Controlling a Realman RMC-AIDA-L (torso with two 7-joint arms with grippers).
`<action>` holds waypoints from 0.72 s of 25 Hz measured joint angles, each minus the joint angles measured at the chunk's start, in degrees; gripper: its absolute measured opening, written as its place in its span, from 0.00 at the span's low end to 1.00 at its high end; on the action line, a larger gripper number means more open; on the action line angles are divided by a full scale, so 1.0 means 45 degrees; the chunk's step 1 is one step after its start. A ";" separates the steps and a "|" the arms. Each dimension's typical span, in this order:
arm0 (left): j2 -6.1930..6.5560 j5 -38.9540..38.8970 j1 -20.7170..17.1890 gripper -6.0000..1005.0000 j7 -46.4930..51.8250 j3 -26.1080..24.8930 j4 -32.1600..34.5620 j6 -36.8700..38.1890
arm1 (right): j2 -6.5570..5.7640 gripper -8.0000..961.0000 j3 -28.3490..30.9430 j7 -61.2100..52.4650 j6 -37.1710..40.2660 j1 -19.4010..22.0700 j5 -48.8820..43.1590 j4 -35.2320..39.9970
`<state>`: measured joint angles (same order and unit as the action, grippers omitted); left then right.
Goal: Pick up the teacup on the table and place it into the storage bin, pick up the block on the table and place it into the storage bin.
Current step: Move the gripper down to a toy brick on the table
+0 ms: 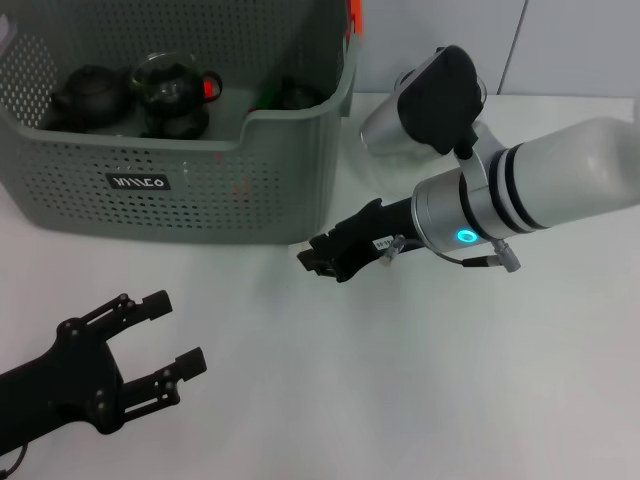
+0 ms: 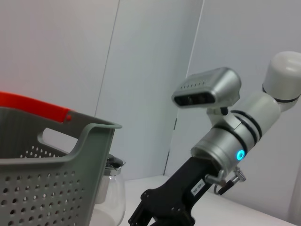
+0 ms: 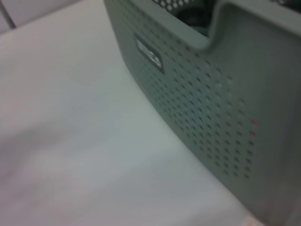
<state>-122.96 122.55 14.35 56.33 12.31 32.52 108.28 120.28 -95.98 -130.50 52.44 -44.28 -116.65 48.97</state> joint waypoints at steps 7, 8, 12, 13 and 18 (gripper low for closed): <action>0.0000 -0.0022 0.0051 0.82 0.0000 0.0000 -0.0001 0.0003 | -0.0015 0.27 0.1463 0.0640 0.1369 0.0278 0.0044 0.0338; 0.0000 -0.0023 0.0079 0.82 0.0001 0.0000 0.0000 0.0002 | -0.0017 0.31 0.1657 0.0700 0.1413 0.0302 0.0045 0.0313; 0.0014 -0.0028 0.0124 0.82 0.0020 0.0000 0.0000 0.0033 | -0.0012 0.52 0.2099 0.0655 0.1495 0.0317 0.0046 0.0202; 0.0015 -0.0028 0.0123 0.82 0.0030 -0.0002 0.0000 0.0037 | -0.0012 0.61 0.2118 0.0663 0.1543 0.0313 0.0046 0.0200; 0.0020 -0.0028 0.0077 0.82 0.0038 -0.0001 -0.0001 0.0012 | 0.0023 0.88 0.2100 0.2549 0.3183 0.0401 0.0430 0.0323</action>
<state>-122.87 122.43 14.69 56.50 12.30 32.52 108.33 120.38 -86.53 -119.03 66.76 -42.47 -114.71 50.42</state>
